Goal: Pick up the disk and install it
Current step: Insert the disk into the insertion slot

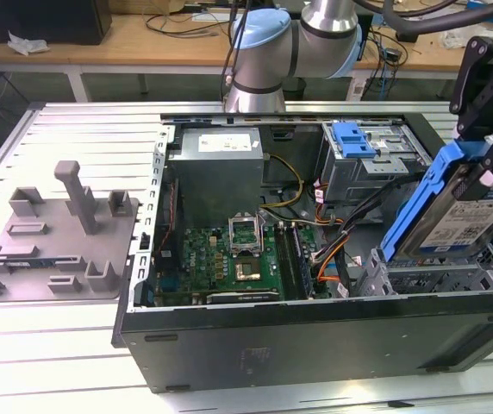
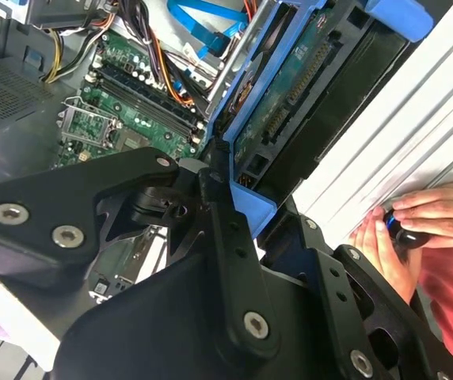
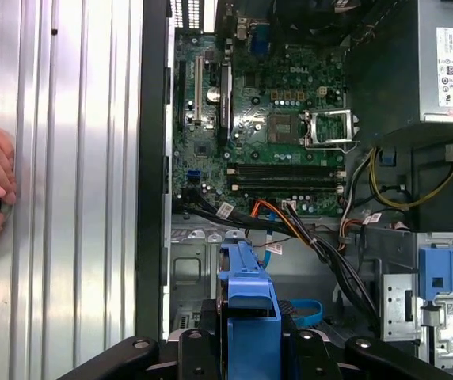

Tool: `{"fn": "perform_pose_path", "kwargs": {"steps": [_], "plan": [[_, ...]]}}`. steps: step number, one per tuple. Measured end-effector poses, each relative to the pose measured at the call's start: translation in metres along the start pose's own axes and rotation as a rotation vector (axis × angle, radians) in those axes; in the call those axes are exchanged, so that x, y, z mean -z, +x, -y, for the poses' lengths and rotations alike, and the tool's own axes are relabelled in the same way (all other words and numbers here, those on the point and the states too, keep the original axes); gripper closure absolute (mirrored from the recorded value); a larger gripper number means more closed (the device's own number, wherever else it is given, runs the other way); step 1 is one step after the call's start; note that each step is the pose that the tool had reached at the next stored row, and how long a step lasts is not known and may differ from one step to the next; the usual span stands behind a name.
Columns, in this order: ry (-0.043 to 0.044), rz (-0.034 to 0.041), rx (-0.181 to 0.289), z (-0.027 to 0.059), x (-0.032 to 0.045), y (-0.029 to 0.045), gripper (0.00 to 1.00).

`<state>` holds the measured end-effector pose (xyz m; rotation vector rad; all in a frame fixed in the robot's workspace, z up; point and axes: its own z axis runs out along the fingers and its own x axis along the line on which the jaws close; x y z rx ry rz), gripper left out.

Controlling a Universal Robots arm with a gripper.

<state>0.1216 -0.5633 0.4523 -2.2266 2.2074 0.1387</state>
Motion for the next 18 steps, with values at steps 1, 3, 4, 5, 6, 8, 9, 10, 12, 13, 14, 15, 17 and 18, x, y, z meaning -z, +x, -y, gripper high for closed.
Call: {"fn": "perform_pose_path", "kwargs": {"steps": [1, 3, 4, 5, 6, 8, 9, 10, 12, 13, 14, 15, 17, 18], "plan": [[0.0, 0.0, 0.0, 0.0, -0.0006, 0.0, 0.63], [0.0, 0.0001, 0.0, 0.0003, -0.0016, 0.0001, 0.63], [0.0, 0.0002, 0.0, 0.0004, -0.0021, 0.0002, 0.63], [0.0, 0.0002, 0.0, 0.0005, -0.0026, 0.0002, 0.63], [0.0, 0.0001, 0.0, 0.0006, -0.003, 0.0002, 0.63], [0.0, 0.0002, 0.0, 0.0007, -0.0039, 0.0003, 0.63], [0.0, 0.0001, 0.0, 0.0008, -0.0047, 0.0003, 0.63], [0.0, 0.0001, 0.0, 0.0008, -0.0052, 0.0004, 0.63], [0.0, 0.0001, 0.0, 0.0009, -0.0062, 0.0004, 0.63], [0.0, 0.0002, 0.0, 0.0009, -0.0067, 0.0005, 0.63], [0.0, 0.0002, 0.0, 0.001, -0.0077, 0.0006, 0.63], [0.0, 0.0002, 0.0, 0.0011, -0.0085, 0.0006, 0.63], [0.0, 0.0001, 0.0, 0.0012, -0.0096, 0.0007, 0.63], [0.0, 0.0001, 0.0, 0.0012, -0.0102, 0.0008, 0.63]]}}
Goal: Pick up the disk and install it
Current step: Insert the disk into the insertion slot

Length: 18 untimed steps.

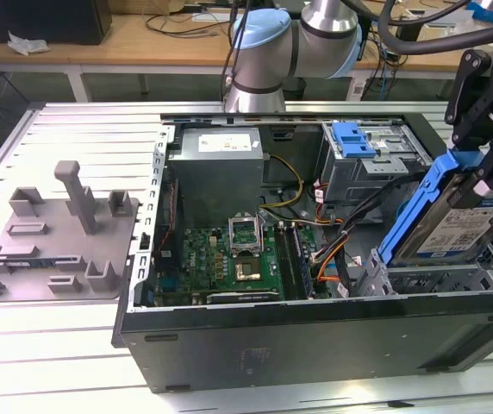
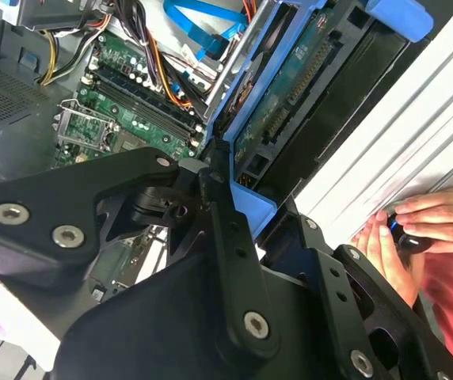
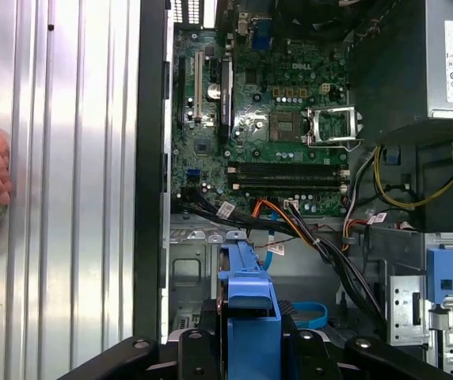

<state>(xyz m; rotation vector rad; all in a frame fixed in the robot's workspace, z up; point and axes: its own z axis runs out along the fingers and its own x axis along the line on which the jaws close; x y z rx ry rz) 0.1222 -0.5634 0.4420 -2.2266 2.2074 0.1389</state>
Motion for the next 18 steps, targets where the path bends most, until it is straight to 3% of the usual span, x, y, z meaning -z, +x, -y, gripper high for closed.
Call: {"fn": "perform_pose_path", "kwargs": {"steps": [18], "plan": [[0.0001, 0.0, 0.0, 0.0011, -0.0169, 0.0012, 0.63]]}}
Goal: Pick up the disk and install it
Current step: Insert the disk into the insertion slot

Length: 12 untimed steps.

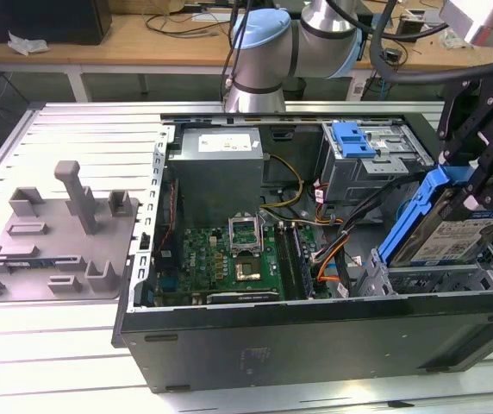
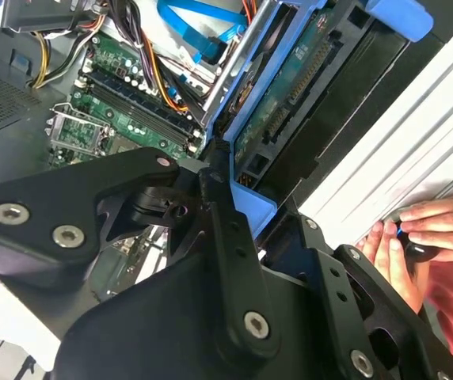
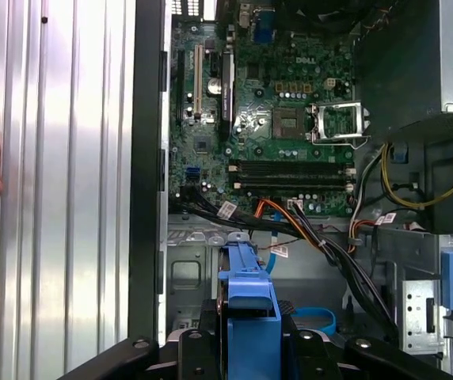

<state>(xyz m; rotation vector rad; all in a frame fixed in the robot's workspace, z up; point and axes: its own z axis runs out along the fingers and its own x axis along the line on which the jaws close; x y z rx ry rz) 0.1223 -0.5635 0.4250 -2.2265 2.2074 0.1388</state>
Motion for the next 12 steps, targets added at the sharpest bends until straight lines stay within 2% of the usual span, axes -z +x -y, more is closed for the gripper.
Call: {"fn": "perform_pose_path", "kwargs": {"steps": [12], "plan": [[0.0, 0.0, 0.0, 0.0006, -0.0107, 0.0008, 0.63]]}}
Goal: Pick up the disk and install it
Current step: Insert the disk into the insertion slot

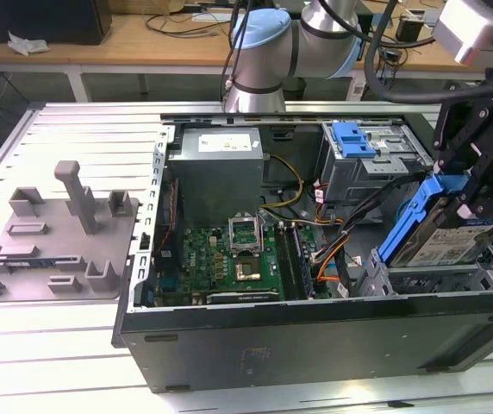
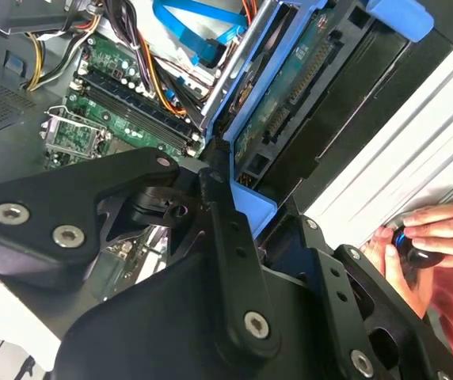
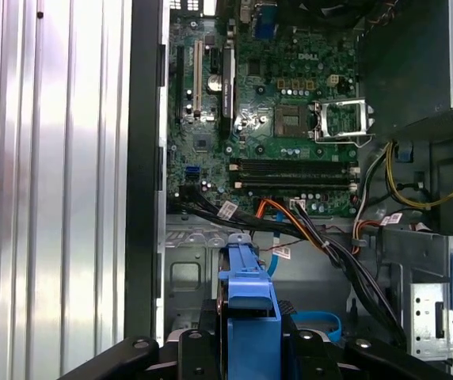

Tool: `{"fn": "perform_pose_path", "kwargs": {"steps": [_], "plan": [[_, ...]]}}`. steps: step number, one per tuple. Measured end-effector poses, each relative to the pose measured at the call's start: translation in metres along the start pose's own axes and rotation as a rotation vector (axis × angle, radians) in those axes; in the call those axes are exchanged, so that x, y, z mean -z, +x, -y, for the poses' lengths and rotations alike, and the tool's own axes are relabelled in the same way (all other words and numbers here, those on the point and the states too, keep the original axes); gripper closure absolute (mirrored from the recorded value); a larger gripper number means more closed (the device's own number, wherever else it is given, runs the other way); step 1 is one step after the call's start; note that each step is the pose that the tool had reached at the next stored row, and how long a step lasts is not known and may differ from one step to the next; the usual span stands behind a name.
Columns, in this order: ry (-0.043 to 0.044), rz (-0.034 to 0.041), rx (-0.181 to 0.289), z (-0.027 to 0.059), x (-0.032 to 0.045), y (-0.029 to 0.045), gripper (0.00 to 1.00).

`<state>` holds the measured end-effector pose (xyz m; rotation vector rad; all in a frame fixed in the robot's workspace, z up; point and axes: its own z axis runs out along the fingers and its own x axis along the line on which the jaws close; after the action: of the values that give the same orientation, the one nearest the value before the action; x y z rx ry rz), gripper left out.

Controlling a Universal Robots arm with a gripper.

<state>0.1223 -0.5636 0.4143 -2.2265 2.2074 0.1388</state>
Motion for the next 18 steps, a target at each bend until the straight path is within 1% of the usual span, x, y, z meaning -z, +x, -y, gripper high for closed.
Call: {"fn": "perform_pose_path", "kwargs": {"steps": [7, 8, 10, 11, 12, 18], "plan": [[0.0002, -0.0003, 0.0, 0.0003, -0.0046, 0.0004, 0.63], [0.0, -0.0001, 0.0, 0.0003, -0.0053, 0.0004, 0.62], [0.0, -0.0001, 0.0, 0.0004, -0.0062, 0.0004, 0.5], [-0.0001, 0.0, 0.0, 0.0004, -0.0063, 0.0005, 0.5], [0.0, -0.0002, 0.0, 0.0004, -0.0063, 0.0005, 0.44], [0.0, 0.0, 0.0, 0.0004, -0.0064, 0.0004, 0.44]]}}
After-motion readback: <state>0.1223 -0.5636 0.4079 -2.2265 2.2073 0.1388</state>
